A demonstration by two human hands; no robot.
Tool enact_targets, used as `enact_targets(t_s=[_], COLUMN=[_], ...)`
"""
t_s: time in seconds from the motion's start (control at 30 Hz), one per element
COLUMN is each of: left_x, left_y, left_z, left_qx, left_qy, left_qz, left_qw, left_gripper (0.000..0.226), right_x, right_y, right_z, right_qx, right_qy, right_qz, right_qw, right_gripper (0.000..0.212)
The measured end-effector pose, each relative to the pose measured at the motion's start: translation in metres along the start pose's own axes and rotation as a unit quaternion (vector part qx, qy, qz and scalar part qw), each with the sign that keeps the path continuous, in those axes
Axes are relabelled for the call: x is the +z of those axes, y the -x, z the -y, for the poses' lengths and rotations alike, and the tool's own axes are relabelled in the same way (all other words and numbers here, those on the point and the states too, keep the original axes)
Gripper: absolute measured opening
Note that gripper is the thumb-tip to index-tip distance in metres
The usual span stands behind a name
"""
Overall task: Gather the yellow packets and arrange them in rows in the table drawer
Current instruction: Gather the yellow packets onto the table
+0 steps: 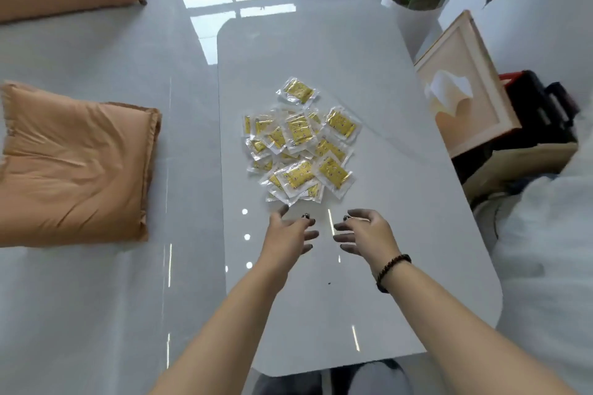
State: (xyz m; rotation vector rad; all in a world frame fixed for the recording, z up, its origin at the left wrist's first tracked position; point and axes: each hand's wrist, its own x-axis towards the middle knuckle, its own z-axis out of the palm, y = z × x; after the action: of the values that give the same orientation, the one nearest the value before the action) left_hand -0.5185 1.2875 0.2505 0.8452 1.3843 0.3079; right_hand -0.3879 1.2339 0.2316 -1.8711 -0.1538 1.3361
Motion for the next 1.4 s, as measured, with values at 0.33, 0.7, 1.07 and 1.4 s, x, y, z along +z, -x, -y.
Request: enact_targets(t_s=[0.33, 0.7, 1.07, 1.4], left_x=[0.0, 0.079, 0.226, 0.35], left_y=[0.115, 0.217, 0.351, 0.497], left_z=[-0.017, -0.01, 0.098, 0.248], left_qx=[0.074, 0.116, 0.111, 0.051], left_qy=[-0.05, -0.131, -0.215, -0.273], left_qz=[0.15, 0.282, 0.406, 0.51], left_qw=[0.985, 0.943, 0.881, 0.814], left_gripper=[0.026, 0.024, 0.023, 0.021], right_x=[-0.062, -0.165, -0.303, -0.422], right_y=[0.139, 0.275, 0.405, 0.54], right_z=[0.017, -0.053, -0.196, -0.342], right_qx=[-0.125, -0.159, -0.165, -0.144], right_qy=[-0.089, -0.315, -0.394, -0.415], right_qz=[-0.05, -0.18, -0.312, -0.438], right_qw=[0.987, 0.918, 0.849, 0.784], right_gripper=[0.015, 0.013, 0.015, 0.014])
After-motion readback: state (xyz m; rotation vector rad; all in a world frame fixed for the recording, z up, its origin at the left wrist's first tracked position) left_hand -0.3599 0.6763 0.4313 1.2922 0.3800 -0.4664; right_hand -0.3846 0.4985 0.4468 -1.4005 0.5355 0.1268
